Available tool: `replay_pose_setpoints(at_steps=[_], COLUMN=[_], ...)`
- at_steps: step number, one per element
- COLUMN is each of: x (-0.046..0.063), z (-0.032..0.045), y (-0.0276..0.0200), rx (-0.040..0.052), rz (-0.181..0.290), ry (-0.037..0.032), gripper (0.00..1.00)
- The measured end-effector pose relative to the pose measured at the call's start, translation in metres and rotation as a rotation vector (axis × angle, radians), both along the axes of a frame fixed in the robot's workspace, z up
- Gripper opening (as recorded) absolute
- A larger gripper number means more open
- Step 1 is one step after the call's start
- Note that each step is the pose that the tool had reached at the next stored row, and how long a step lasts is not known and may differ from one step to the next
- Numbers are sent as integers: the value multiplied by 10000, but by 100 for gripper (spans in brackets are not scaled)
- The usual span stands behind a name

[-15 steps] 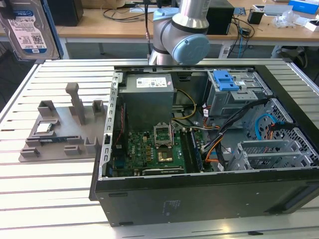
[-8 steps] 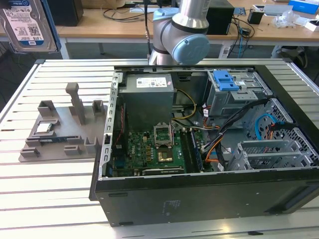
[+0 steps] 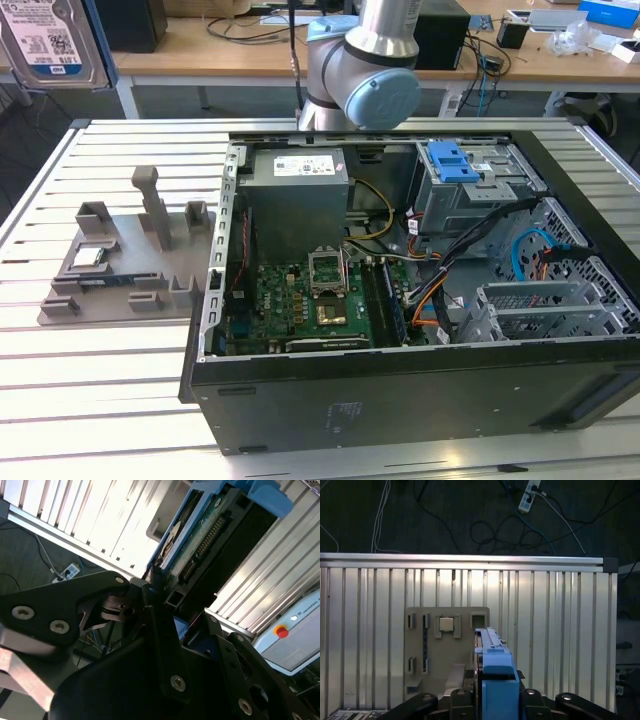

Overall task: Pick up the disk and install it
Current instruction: 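Pick up the disk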

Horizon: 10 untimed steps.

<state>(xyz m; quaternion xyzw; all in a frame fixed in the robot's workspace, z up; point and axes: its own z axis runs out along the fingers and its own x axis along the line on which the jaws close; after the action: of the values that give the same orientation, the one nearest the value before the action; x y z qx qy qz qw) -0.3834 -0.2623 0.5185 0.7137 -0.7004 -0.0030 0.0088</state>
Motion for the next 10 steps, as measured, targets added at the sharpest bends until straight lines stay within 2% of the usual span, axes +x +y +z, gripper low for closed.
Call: replay_pose_setpoints(at_steps=[10], x=[0], z=[238], y=[11], rx=[0], rz=[0], ry=[-1], gripper=[37])
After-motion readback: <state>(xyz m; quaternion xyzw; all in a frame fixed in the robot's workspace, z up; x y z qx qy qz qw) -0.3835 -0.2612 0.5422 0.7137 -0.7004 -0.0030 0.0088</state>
